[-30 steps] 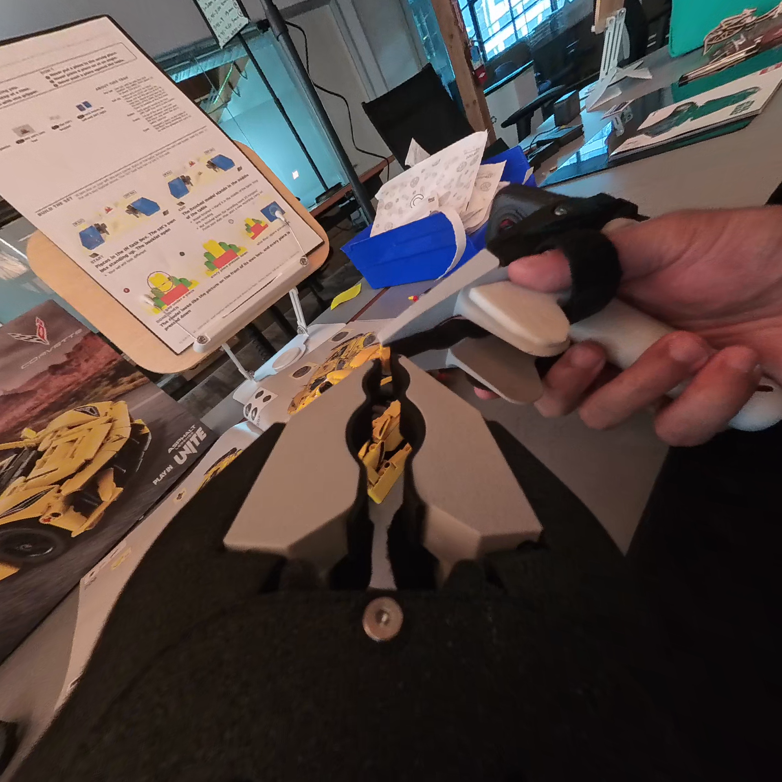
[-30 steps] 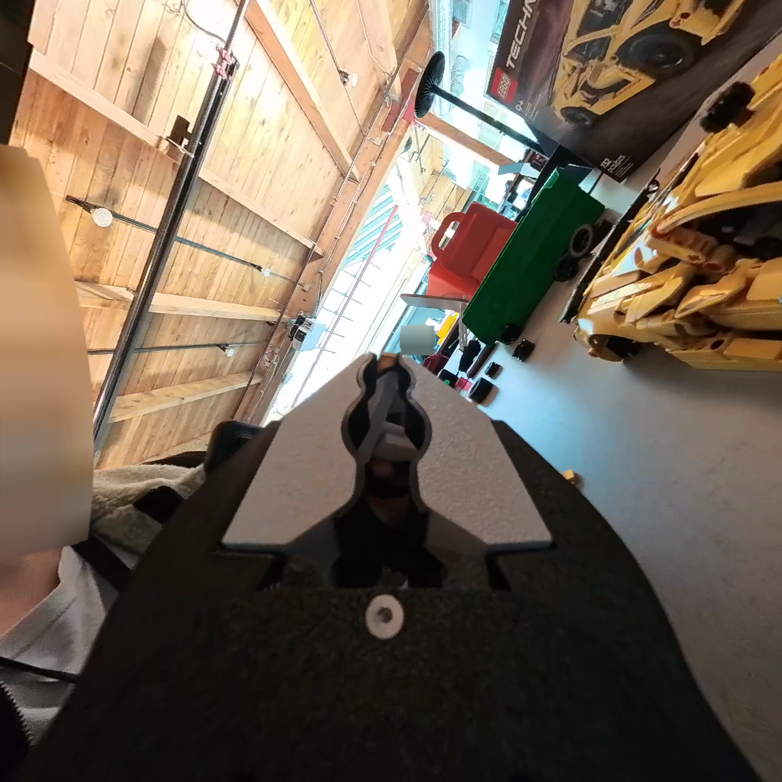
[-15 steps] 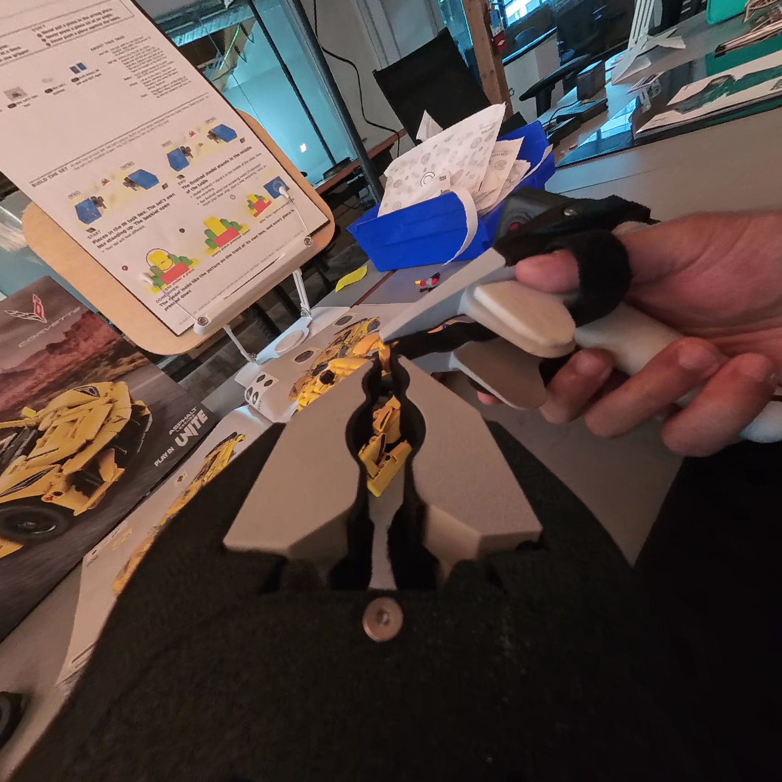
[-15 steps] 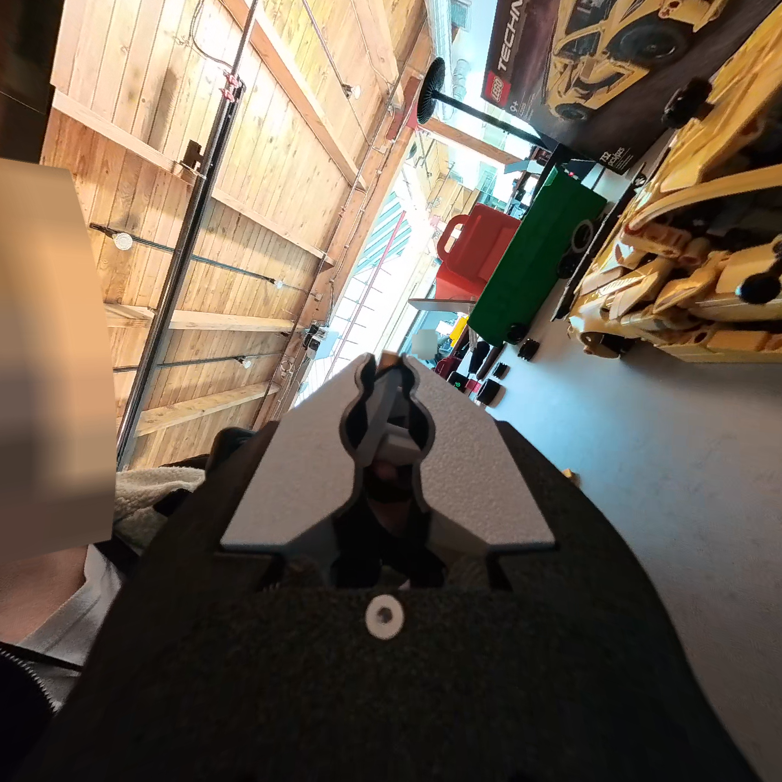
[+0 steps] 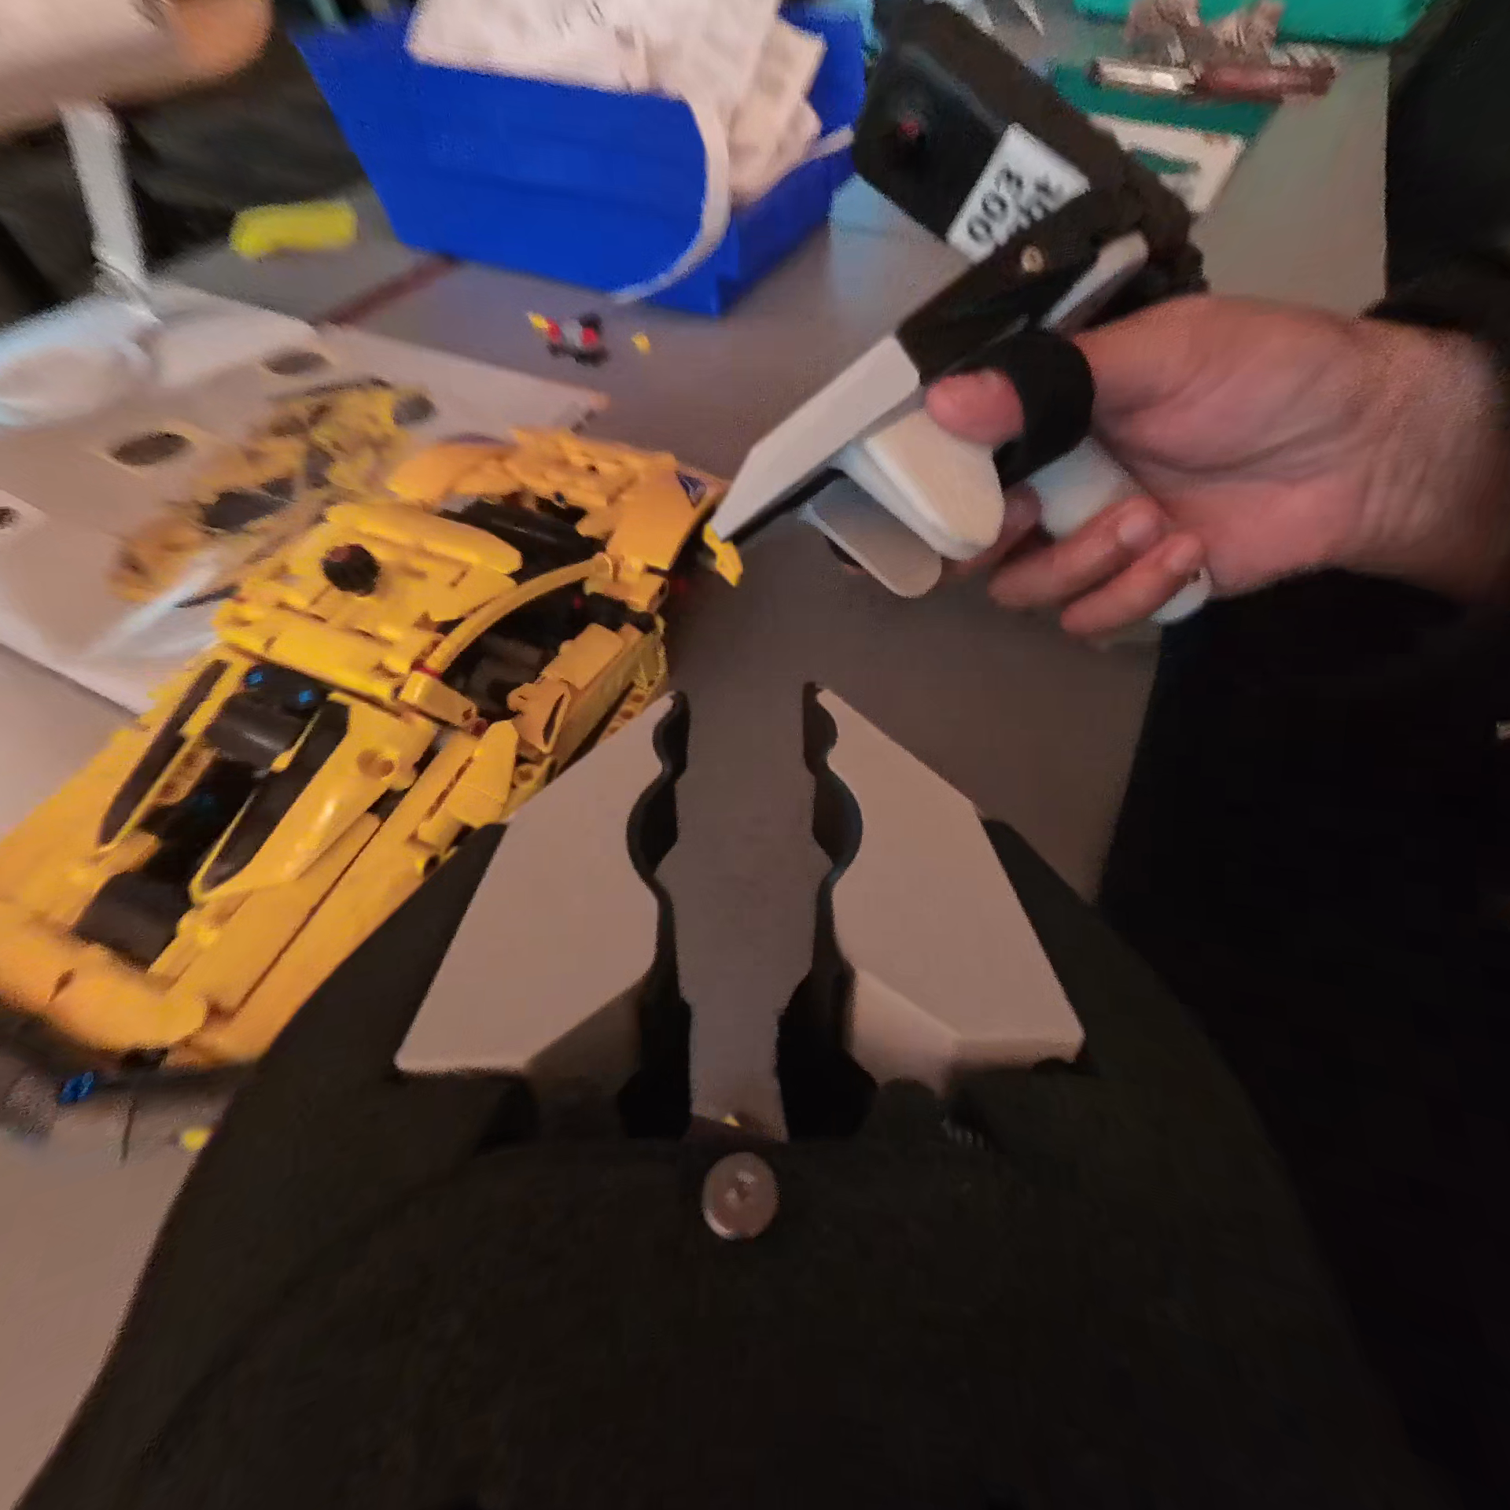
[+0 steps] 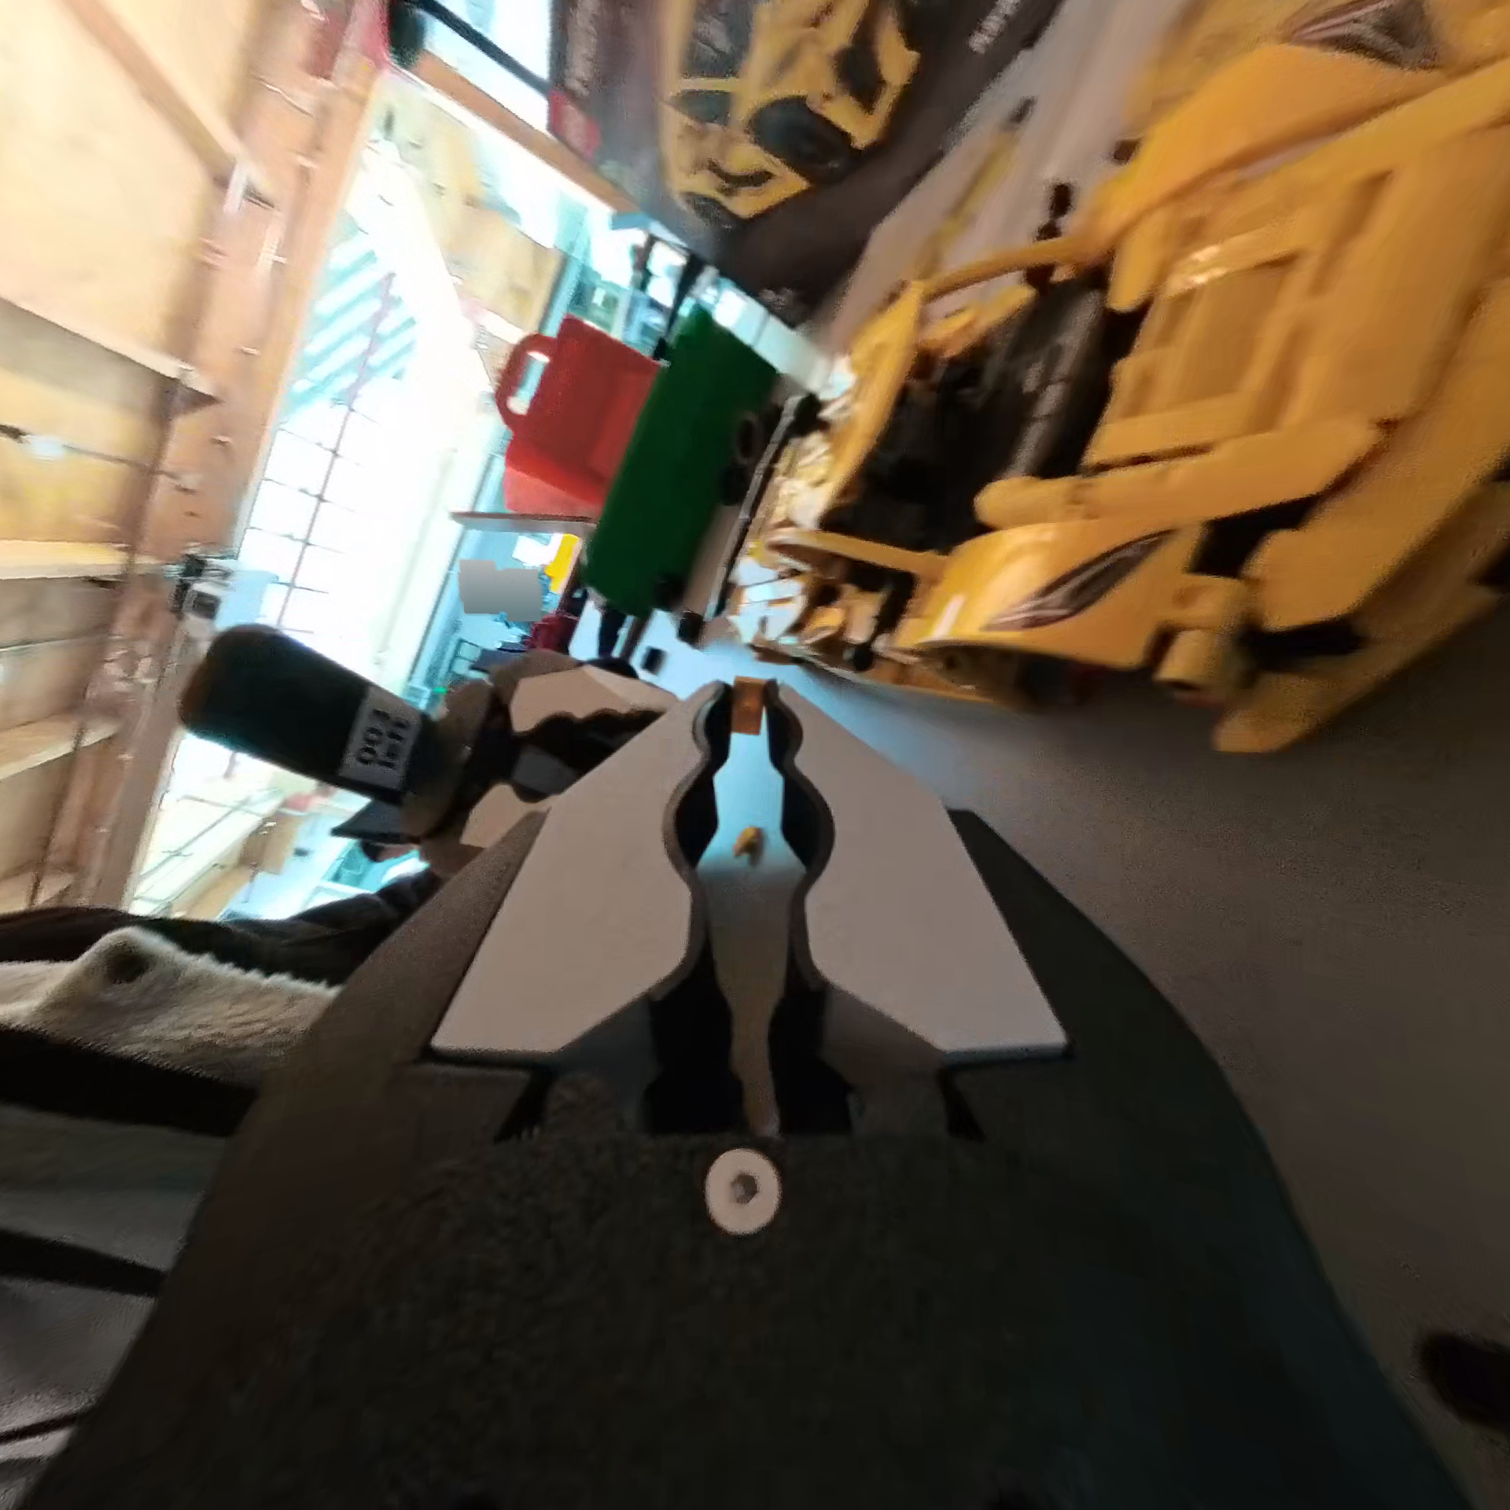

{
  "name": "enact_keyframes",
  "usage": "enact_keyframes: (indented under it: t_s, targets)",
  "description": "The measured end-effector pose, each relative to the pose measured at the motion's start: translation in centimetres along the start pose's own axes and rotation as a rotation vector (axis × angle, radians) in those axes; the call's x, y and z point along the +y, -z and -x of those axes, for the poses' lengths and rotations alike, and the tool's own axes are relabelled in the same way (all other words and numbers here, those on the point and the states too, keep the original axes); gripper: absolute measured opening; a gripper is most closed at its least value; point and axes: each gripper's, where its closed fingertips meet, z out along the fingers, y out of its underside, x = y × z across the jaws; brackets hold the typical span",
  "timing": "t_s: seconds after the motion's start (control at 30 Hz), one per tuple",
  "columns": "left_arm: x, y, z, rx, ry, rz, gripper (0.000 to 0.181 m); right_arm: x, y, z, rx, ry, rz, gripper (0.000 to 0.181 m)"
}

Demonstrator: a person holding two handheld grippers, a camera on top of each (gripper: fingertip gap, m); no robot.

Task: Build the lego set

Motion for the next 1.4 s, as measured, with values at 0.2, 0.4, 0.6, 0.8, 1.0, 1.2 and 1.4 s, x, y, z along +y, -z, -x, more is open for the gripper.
enact_keyframes:
  t_s: [0.2,0.4,0.6,0.8,1.0,1.2,1.4]
  targets:
    - [0.8,-3.8,0.9,0.085,-0.025,0.091,0.041,0.5,-1.0,-2.4,0.056,-0.031,0.074,0.007]
    - [1.3,-4.5,1.5,0.031,-0.070,0.105,0.044,0.2,-1.4,-2.8,0.024,-0.074,0.086,0.007]
    - [1.2,-5.2,1.3,0.043,-0.072,0.108,0.045,0.0,-1.7,-2.7,-0.004,-0.107,0.094,0.007]
    - [0.9,-5.7,1.1,0.063,-0.066,0.103,0.046,0.0,-1.7,-2.9,-0.004,-0.114,0.104,0.007]
    - [1.0,-5.9,1.4,0.046,-0.098,0.105,0.045,0.1,-1.7,-3.1,0.006,-0.120,0.110,0.007]
    - [1.1,-5.4,1.4,0.030,-0.117,0.099,0.044,0.3,-1.6,-2.7,-0.010,-0.105,0.118,0.008]
    - [0.1,-4.1,1.3,0.059,-0.144,0.020,0.024,1.4,-1.3,-1.0,-0.120,-0.106,0.182,0.007]
